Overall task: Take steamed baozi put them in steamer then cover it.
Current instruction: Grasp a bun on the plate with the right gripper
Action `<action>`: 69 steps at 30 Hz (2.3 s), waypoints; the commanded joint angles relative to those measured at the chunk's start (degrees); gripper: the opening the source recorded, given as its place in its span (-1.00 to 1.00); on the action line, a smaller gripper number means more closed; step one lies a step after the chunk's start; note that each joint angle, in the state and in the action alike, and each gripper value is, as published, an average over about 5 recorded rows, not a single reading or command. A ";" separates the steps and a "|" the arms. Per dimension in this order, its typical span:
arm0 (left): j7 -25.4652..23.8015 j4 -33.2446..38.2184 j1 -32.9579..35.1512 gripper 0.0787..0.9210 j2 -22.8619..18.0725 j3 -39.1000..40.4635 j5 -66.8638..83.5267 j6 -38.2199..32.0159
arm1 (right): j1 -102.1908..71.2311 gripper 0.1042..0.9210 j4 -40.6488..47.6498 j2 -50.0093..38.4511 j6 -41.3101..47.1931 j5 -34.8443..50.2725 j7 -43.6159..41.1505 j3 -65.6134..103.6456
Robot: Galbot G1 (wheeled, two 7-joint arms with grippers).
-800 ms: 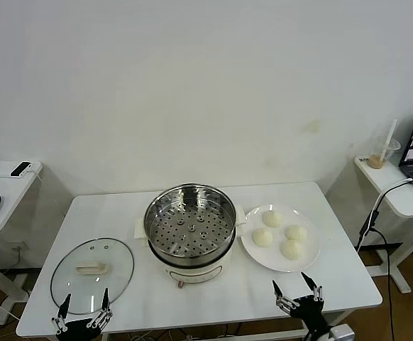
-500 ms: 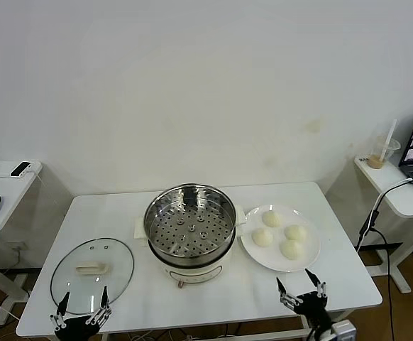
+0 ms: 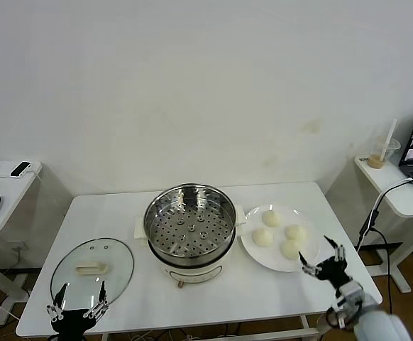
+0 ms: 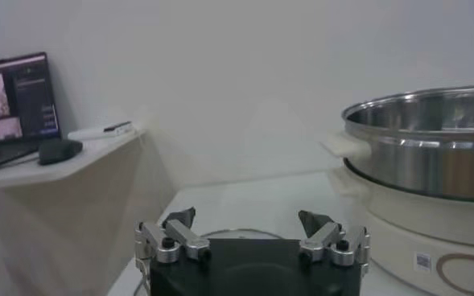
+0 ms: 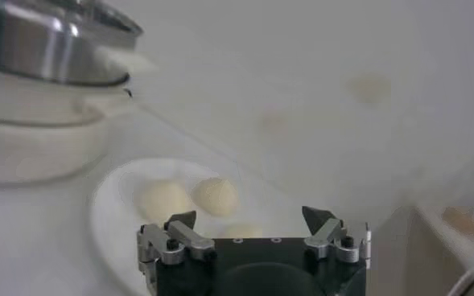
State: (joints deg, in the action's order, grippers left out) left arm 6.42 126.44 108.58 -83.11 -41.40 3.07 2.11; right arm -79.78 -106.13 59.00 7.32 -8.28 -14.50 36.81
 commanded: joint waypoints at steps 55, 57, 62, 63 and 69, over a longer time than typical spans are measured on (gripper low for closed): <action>-1.43 -1.52 -4.58 0.77 2.36 -5.00 -2.15 2.04 | 77.92 0.76 74.53 12.06 -7.36 -24.16 -44.96 -60.14; -1.39 -1.57 -4.51 0.77 2.42 -5.06 -2.14 1.99 | 77.84 0.76 75.00 12.39 -7.11 -24.75 -44.72 -59.87; -1.31 -1.78 -4.64 0.77 2.41 -5.23 -2.11 1.91 | 77.96 0.71 75.75 12.96 -6.83 -25.42 -44.07 -59.53; -1.30 -1.77 -4.62 0.77 2.40 -5.24 -2.10 1.88 | 78.03 0.68 75.86 13.04 -6.76 -25.47 -43.97 -59.49; -1.21 -1.86 -4.49 0.77 2.47 -5.40 -2.03 1.69 | 78.40 0.50 76.22 13.22 -6.27 -25.68 -43.57 -59.59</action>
State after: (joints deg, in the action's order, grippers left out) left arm 5.21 124.62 104.08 -80.69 -46.76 1.15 3.80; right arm -1.82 -32.01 70.97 0.71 -33.03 -58.48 -22.78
